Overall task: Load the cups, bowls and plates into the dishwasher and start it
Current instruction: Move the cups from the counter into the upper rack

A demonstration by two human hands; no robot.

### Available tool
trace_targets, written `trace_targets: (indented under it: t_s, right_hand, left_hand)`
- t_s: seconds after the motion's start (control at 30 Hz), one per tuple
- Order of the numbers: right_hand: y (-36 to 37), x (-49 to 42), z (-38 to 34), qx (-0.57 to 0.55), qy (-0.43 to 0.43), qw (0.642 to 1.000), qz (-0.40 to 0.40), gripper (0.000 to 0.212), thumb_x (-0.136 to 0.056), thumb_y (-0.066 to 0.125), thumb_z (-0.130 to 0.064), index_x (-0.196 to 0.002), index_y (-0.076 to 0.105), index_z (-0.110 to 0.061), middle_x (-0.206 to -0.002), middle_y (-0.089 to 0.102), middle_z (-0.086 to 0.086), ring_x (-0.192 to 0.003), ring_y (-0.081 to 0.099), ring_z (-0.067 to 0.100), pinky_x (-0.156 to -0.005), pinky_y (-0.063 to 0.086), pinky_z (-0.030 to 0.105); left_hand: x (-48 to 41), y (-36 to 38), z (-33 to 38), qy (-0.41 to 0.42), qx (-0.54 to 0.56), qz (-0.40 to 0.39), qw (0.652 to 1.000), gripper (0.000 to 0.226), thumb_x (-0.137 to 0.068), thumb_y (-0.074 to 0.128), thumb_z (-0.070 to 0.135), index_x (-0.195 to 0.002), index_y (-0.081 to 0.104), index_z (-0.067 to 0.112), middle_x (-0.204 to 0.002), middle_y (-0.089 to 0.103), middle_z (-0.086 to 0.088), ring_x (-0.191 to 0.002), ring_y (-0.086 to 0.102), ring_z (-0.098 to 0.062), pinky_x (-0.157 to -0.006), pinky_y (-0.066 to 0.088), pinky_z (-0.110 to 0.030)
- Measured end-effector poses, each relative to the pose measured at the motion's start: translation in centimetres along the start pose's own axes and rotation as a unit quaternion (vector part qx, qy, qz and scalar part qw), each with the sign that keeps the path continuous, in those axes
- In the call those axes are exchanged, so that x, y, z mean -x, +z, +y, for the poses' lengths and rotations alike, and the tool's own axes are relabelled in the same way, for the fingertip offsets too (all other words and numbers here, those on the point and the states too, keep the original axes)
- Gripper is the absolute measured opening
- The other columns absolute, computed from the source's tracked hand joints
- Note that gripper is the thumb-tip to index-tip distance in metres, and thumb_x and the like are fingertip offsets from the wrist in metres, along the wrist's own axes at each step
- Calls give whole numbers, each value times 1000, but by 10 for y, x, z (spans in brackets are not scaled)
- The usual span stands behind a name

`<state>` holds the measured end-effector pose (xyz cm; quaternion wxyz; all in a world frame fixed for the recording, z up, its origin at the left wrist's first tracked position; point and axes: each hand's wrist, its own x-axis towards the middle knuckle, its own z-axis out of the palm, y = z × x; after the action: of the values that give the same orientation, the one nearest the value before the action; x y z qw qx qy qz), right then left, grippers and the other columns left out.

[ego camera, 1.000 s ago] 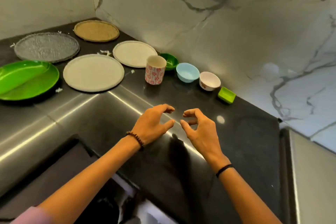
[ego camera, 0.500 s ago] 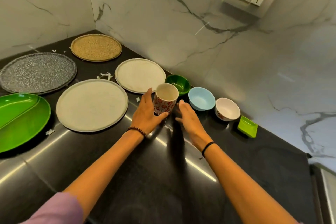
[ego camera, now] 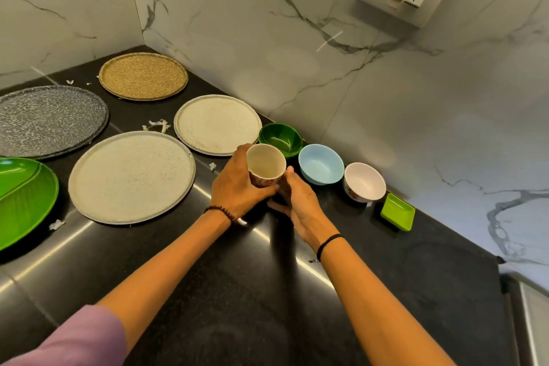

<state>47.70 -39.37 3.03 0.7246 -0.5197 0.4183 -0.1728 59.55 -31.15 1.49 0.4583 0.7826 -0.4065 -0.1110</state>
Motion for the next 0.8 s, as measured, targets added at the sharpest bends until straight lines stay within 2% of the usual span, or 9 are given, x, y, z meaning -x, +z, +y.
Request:
trace_targets:
  t_s: [0.1, 0.23, 0.4, 0.5, 0.57, 0.7, 0.8]
  right_hand:
    - [-16, 21, 3, -49, 49, 998, 0, 36, -95, 56, -50, -120, 66, -25, -120, 69, 8, -113, 65, 26, -93, 55, 50]
    - [-32, 67, 15, -199, 94, 975, -20, 45, -89, 62, -53, -121, 69, -23, -121, 70, 11, -115, 64, 30, -88, 56, 51]
    - [-61, 126, 41, -306, 111, 946, 1, 51, -91, 51, -61, -113, 74, -21, -118, 70, 9, -102, 69, 23, -85, 54, 39]
    - [-81, 164, 61, -344, 95, 934, 34, 50, -94, 46, -58, -104, 78, -20, -109, 73, 9, -92, 72, 22, -72, 58, 36]
    - [-94, 191, 75, -358, 85, 928, 61, 49, -94, 47, -58, -105, 77, -21, -110, 72, 9, -93, 71, 23, -70, 57, 35]
    - [-123, 248, 107, -381, 70, 914, 121, 50, -91, 53, -60, -115, 73, -21, -120, 67, 11, -109, 58, 27, -73, 52, 35]
    - [-143, 296, 127, -425, 49, 894, 134, 50, -90, 55, -57, -116, 72, -18, -119, 65, 13, -101, 59, 27, -64, 56, 33]
  left_hand:
    - [23, -6, 22, 6, 60, -8, 998, 88, -58, 82, 57, -128, 37, 29, -121, 52, 11, -108, 55, -8, -87, 52, -31]
    - [60, -8, 59, 11, 131, -51, 990, 90, -53, 85, 55, -125, 40, 28, -113, 53, 18, -103, 56, 4, -81, 46, -10]
    - [113, 6, 91, 38, 158, -131, 978, 87, -52, 89, 51, -121, 42, 27, -111, 60, 16, -100, 60, 4, -82, 52, -17]
    - [145, 19, 105, 59, 164, -193, 965, 85, -53, 89, 50, -121, 43, 26, -110, 62, 16, -100, 61, 3, -83, 53, -22]
    - [165, 27, 114, 72, 165, -236, 955, 84, -54, 89, 51, -122, 45, 26, -110, 62, 17, -100, 61, 3, -84, 53, -23]
    - [208, 40, 136, 106, 166, -323, 926, 82, -58, 86, 49, -125, 46, 24, -115, 58, 20, -106, 56, 5, -88, 51, -19]
    - [245, 49, 156, 130, 167, -367, 906, 83, -59, 85, 52, -128, 47, 27, -118, 59, 20, -110, 56, 2, -92, 50, -22]
